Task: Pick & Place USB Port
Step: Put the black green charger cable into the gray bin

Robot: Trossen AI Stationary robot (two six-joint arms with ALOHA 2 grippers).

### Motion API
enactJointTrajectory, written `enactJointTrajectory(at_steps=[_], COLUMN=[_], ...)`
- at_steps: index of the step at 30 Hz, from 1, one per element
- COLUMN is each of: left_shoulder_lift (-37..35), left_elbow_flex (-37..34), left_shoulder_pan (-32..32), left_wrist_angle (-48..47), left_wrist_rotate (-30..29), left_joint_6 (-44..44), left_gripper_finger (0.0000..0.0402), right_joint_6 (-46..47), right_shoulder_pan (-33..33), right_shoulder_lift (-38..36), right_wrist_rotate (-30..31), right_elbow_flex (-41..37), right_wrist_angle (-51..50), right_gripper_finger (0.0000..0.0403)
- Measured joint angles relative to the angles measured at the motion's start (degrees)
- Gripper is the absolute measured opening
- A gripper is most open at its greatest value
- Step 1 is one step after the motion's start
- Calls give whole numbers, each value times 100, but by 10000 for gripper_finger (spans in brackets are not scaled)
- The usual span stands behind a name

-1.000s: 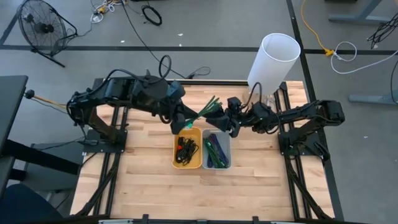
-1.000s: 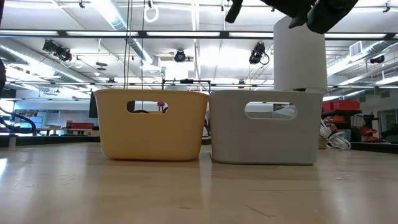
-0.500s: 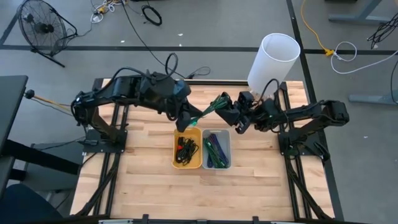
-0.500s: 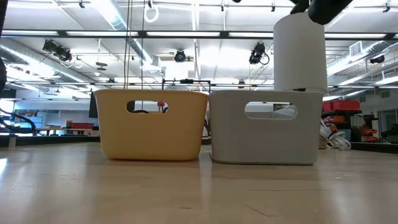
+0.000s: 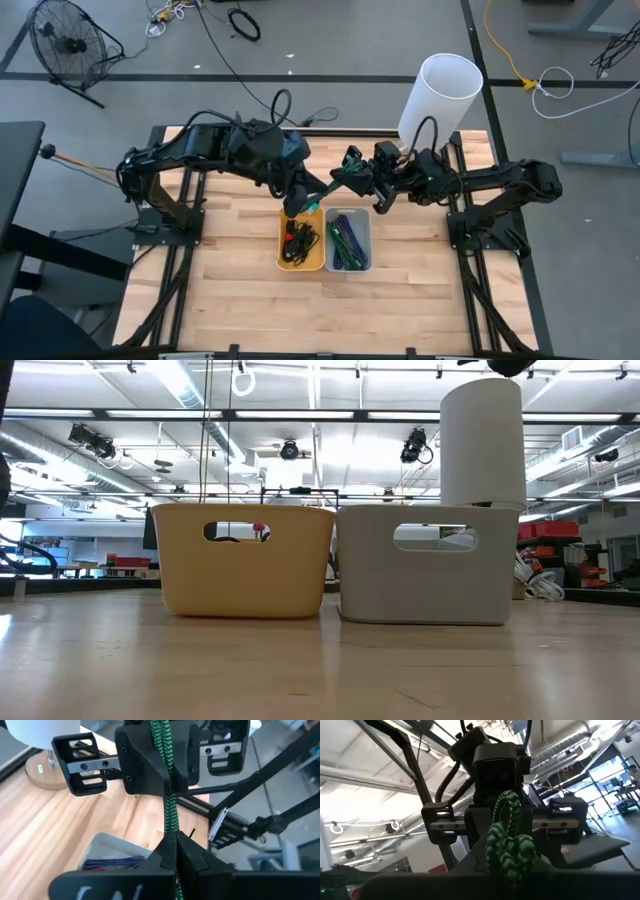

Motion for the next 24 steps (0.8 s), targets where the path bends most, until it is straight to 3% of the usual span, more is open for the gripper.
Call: enactJointTrajectory(at_steps=[13, 24], left_shoulder_lift=[-37, -146], left_elbow_flex=[6, 7], left_shoulder_pan=[-42, -31], left_wrist_angle=[2, -128], left_wrist_rotate=[-61, -58], left_joint_6=[976, 1388], left_gripper_finger=[34, 28], right_joint_6=[56, 432], right_shoulder_pan=[4, 43], right_shoulder_lift=[-100, -647], right_wrist_rotate=[-96, -180], right_elbow_flex=[0, -2], right_wrist_angle=[-1001, -3942], right_gripper_finger=[10, 10])
